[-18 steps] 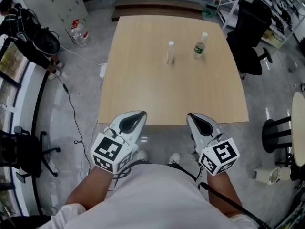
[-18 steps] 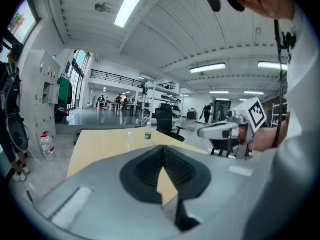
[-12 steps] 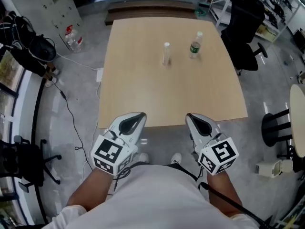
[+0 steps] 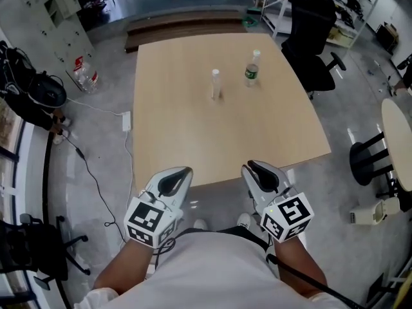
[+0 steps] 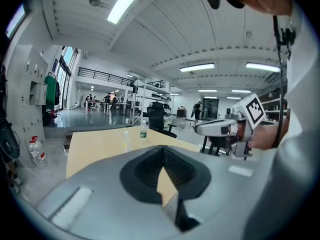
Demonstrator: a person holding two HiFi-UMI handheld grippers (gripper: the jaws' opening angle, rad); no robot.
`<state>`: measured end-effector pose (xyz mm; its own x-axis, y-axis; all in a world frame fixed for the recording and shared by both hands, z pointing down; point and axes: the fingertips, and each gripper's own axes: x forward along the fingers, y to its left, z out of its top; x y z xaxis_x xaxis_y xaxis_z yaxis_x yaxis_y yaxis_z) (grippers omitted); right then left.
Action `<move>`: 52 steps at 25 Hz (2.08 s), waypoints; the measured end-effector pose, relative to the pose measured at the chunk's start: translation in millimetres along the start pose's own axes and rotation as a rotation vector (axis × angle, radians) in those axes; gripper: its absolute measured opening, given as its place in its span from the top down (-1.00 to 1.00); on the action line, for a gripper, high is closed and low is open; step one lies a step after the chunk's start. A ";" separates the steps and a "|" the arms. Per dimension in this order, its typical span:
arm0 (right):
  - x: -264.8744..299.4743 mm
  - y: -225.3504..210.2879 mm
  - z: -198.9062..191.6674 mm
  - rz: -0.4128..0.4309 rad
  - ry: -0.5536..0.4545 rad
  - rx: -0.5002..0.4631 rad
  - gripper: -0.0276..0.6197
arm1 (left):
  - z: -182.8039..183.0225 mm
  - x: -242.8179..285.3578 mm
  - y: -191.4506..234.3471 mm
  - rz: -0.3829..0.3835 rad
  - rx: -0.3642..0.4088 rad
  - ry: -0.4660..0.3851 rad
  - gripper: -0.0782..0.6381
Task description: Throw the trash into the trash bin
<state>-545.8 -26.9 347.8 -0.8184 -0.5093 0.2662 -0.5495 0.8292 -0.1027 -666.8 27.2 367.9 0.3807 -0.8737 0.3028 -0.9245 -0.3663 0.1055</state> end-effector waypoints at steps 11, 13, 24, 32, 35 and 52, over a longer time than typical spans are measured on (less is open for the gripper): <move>13.4 8.1 -13.0 -0.063 0.040 -0.005 0.69 | -24.6 -17.4 28.9 0.012 -0.004 0.020 0.76; 16.3 0.3 -11.7 -0.071 0.038 -0.001 0.69 | -25.9 -12.6 30.7 0.015 -0.013 0.030 0.76; 90.9 -56.8 -7.1 -0.077 0.046 -0.003 0.69 | -35.3 18.1 47.5 0.032 0.013 0.121 0.76; 157.1 -101.6 -7.8 -0.049 0.047 0.020 0.65 | -31.1 56.4 69.6 0.066 -0.007 0.152 0.76; 179.9 -114.1 -11.4 -0.052 0.065 0.019 0.64 | -28.3 74.1 76.4 0.061 -0.016 0.159 0.76; 278.3 -174.8 -30.5 -0.054 0.149 0.027 0.41 | -38.4 138.3 116.4 0.071 -0.043 0.270 0.76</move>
<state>-672.3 -306.5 469.1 -0.7547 -0.5115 0.4110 -0.5980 0.7939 -0.1100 -722.4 -124.0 458.4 0.3014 -0.7779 0.5515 -0.9509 -0.2883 0.1130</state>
